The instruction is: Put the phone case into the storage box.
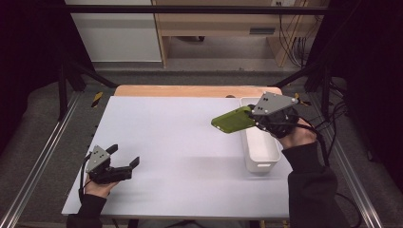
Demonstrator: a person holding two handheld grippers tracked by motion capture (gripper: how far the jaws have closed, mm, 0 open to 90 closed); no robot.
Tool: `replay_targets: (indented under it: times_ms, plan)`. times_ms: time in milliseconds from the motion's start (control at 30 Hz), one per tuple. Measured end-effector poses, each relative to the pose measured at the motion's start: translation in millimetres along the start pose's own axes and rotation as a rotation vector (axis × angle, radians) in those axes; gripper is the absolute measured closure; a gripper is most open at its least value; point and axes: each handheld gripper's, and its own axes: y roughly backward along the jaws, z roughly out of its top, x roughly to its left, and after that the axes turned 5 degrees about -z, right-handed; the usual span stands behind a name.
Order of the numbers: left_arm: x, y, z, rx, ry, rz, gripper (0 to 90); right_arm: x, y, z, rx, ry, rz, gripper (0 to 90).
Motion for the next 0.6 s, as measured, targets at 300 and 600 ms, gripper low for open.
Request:
replay_targets:
  times_ms: [300,600]
  plan:
    - [0.5,-1.0,-0.9,0.015,-0.002,0.001,3.4,-6.2,-3.3,8.1,0.021,0.053,-0.030,79.3]
    - [0.6,-2.1,-1.4,0.028,0.001,-0.002,3.3,-13.5,-6.9,11.5,0.049,0.104,-0.065,79.2]
